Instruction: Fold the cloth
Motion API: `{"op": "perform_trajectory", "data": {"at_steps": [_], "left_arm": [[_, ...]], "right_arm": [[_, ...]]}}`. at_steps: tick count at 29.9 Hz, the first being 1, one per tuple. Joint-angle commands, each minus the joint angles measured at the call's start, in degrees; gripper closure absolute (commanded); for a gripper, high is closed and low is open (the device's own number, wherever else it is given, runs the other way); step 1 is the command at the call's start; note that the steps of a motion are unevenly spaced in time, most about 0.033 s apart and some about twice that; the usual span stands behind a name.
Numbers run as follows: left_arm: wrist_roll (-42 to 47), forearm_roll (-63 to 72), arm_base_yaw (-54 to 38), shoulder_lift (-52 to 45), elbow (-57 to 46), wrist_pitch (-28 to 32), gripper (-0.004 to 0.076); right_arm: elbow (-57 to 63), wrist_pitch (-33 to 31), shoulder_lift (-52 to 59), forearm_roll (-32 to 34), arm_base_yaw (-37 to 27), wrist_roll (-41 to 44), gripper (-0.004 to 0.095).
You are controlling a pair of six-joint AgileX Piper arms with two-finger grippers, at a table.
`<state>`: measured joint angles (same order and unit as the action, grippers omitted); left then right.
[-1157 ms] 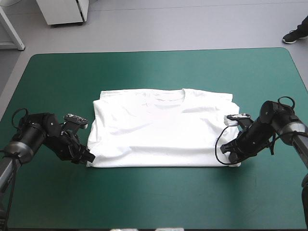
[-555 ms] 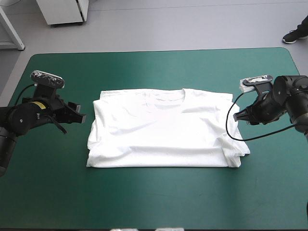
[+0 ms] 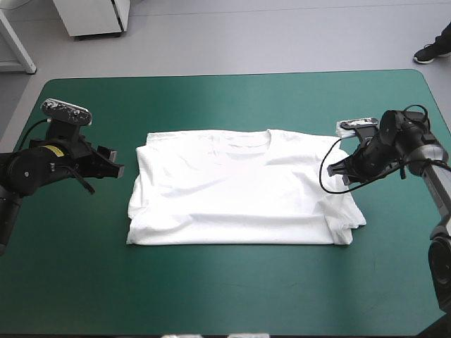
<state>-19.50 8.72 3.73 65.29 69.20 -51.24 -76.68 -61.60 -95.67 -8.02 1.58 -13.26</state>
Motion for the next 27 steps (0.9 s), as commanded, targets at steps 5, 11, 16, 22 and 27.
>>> {"op": "perform_trajectory", "data": {"at_steps": [5,11,16,22,27], "left_arm": [[0.52,0.8,0.03,-1.12,2.05,2.3,0.0306],[0.52,0.8,0.03,-1.12,2.05,1.65,0.0306],[0.52,0.6,0.03,-1.12,2.05,1.32,0.0307],[0.52,0.6,0.03,-1.12,2.05,0.9,0.0307],[0.52,0.6,0.03,-1.23,2.05,0.51,0.0307]], "right_arm": [[-1.7,1.78,-2.04,-0.87,-0.06,-0.76,0.0528],[-1.7,1.61,-5.08,-1.81,-0.06,-0.76,0.0502],[-1.7,2.31,-6.53,-2.87,-0.06,-0.89,0.0479],[-1.7,2.57,-6.7,-2.87,-0.06,-1.11,0.07],[-1.7,2.76,-6.7,-3.51,-0.06,-2.35,0.0922]]}}
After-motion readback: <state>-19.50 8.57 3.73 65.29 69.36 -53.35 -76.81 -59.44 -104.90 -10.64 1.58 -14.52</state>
